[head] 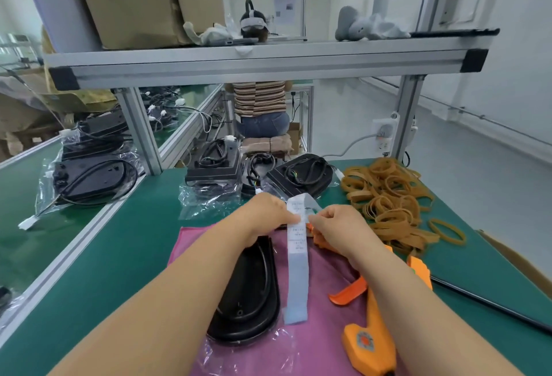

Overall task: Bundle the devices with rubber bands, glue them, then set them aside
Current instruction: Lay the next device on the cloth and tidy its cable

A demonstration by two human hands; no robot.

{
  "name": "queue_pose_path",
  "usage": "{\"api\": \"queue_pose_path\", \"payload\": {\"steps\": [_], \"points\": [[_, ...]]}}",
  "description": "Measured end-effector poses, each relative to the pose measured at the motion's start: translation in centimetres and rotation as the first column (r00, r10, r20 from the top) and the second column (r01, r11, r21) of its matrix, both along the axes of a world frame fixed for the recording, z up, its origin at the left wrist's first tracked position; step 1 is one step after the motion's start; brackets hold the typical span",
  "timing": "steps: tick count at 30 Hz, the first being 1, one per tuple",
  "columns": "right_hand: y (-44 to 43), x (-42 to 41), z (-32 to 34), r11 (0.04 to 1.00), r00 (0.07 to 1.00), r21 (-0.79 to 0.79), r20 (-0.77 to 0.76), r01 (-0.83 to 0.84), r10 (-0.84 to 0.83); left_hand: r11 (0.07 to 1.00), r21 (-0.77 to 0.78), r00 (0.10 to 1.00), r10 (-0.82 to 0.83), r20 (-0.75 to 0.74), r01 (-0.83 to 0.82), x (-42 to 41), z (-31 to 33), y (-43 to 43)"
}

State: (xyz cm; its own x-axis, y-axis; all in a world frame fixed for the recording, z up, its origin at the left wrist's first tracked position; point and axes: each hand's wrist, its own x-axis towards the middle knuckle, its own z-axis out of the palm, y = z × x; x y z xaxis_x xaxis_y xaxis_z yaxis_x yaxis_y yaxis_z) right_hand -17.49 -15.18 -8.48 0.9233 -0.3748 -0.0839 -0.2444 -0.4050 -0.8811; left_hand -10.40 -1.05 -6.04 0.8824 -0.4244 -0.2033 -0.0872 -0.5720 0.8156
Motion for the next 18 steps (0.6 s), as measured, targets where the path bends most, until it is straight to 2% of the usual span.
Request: {"api": "queue_pose_path", "payload": {"steps": [2, 5, 7, 9, 11, 13, 18], "points": [[0.2, 0.1, -0.2, 0.977, 0.99, 0.192, -0.089, -0.088, 0.107, 0.993, -0.108, 0.997, 0.032, -0.072, -0.04, 0.2, 0.3, 0.3], [0.6, 0.4, -0.3, 0.889, 0.979, 0.44, -0.085, -0.13, 0.186, 0.991, -0.128, 0.997, 0.027, -0.076, -0.037, -0.1, 0.5, 0.7], [0.7, 0.7, -0.3, 0.873, 0.987, 0.475, -0.053, -0.11, 0.153, 0.988, -0.138, 0.995, 0.084, 0.061, -0.075, -0.4, 0.3, 1.0], [0.8, 0.7, -0.2, 0.869, 0.992, 0.486, -0.035, -0.089, 0.121, 0.965, -0.199, 0.935, 0.225, 0.274, -0.174, -1.0, -0.2, 1.6], [0.8, 0.7, -0.2, 0.856, 0.994, 0.511, -0.024, -0.078, 0.105, 0.951, -0.282, 0.882, 0.24, 0.406, -0.129, -1.9, -0.9, 2.0], [0.9, 0.6, -0.1, 0.825, 0.996, 0.561, -0.005, -0.073, 0.092, 0.966, -0.252, 0.868, 0.168, 0.468, -0.051, -3.1, -1.6, 2.0], [1.1, 0.3, 0.2, 0.802, 0.997, 0.594, 0.02, -0.067, 0.069, 0.976, -0.213, 0.846, 0.152, 0.511, -0.047, -4.0, -2.8, 1.8]]}}
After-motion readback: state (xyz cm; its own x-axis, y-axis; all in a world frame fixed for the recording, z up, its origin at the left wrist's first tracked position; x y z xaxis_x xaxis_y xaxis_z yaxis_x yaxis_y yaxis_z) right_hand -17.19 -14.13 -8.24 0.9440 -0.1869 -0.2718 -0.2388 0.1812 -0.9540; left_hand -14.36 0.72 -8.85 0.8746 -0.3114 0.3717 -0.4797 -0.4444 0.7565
